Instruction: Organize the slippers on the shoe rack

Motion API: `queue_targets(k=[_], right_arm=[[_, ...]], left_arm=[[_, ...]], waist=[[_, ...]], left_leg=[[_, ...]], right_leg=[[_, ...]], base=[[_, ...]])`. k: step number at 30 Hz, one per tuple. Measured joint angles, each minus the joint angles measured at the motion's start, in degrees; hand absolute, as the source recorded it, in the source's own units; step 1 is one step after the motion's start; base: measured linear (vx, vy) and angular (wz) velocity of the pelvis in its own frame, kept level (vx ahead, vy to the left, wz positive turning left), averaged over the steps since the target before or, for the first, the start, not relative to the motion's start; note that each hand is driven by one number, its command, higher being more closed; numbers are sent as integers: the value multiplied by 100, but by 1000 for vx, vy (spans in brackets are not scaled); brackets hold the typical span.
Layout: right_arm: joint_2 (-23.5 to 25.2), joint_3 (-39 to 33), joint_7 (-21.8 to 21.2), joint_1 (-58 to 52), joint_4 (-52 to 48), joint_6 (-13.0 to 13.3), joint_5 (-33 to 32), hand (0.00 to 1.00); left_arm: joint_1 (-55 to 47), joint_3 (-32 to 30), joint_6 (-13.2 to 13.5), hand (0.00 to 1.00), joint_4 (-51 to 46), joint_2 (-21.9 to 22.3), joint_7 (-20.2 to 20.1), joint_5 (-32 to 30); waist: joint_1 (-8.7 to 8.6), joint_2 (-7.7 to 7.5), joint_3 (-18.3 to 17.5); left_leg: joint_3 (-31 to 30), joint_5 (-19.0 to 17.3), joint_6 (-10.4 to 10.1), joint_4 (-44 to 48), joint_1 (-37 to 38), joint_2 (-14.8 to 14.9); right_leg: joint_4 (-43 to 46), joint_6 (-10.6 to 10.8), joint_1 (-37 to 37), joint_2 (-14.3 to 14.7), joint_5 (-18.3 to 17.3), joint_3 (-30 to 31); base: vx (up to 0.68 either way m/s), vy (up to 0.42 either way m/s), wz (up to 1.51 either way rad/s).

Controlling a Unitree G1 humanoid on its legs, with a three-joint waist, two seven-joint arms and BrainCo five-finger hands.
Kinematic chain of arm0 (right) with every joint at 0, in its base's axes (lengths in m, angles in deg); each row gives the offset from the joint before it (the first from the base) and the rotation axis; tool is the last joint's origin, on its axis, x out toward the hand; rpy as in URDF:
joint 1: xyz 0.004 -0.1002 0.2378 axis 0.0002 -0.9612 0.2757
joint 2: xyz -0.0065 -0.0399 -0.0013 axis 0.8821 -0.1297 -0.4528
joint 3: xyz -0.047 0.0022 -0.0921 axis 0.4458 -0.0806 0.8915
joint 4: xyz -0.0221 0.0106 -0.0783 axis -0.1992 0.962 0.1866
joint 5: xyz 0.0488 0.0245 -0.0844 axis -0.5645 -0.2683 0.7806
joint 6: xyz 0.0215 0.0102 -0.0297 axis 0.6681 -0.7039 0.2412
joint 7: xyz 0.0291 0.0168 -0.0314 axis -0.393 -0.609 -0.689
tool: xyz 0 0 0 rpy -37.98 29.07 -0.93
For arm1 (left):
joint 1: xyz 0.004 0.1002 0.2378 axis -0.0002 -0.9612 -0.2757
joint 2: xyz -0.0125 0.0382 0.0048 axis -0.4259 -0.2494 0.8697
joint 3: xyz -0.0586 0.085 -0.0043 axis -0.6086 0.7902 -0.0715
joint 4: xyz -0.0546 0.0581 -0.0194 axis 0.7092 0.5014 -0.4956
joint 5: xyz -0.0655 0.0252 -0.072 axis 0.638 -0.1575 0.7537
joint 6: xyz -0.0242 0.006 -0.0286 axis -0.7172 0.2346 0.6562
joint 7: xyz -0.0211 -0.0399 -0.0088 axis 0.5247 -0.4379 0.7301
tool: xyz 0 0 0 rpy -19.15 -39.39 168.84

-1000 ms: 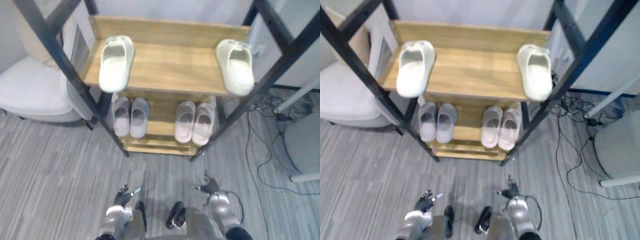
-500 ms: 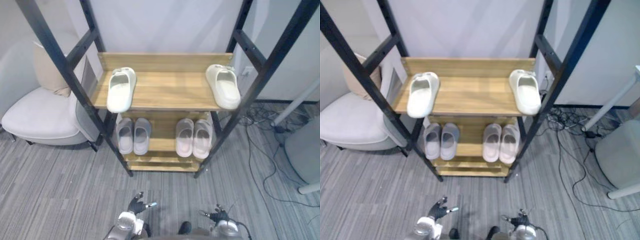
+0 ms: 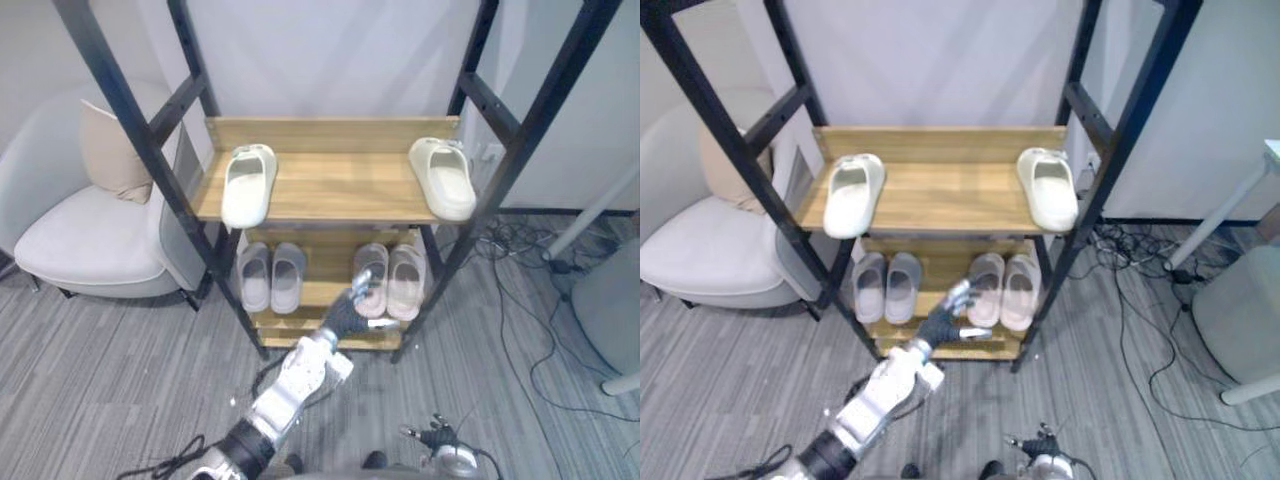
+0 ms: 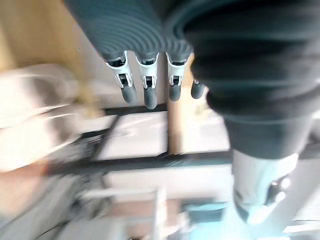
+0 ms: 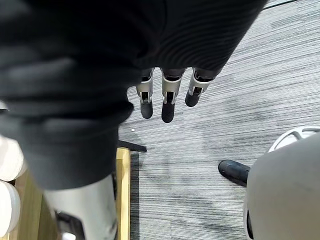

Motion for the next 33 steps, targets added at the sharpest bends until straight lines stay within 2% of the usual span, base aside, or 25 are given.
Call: queue_targets(k=[6,11,13,17,26,33], right_arm=[[-153,102,-63,15,-15,0,8,0],[-167,95,-167,8,-28,-11,19,0],[-192,93,-249,4,-67,-13,22,0],[-242,83,-319,-32,-121,-25,23,0],[-273,-136,-437,-152,-121,-63,18,0],[-262,-155,-446,-103,-125,-59,12,0]], left_arm=[[715,-1042,33,0,-114,-464,344,-10],[995,-1975,31,0,208,-1097,574,-58],[1019,-2377,14,0,405,-1540,610,-54],[1374,-2818,-6,0,790,-2104,714,-50],[2106,-3016,-68,0,1818,-2976,726,-57],[2591,-3035,-169,0,2435,-3175,723,-54]], waist=[[-13,-32,-21],[-20,-84,-12],[-5,-93,-17],[38,-140,-27],[82,-156,-19],[127,-199,61]], left_leg=[[112,-5,7,-66,160,5],[287,-19,25,-79,222,12],[472,-61,30,-75,252,16],[625,-140,-7,-45,139,2],[690,-125,34,-44,-44,-15],[764,-152,59,-45,-136,-51]], right_leg=[[-3,-16,69,14,28,122],[-7,-17,33,31,80,330],[-8,-28,-52,44,133,535],[-10,3,-252,33,163,711],[-7,-26,-449,50,204,797],[27,-27,-622,72,226,989]], base=[[65,52,-10],[23,57,-22],[-4,72,-44],[-3,67,-25],[59,39,-5],[46,29,-14]])
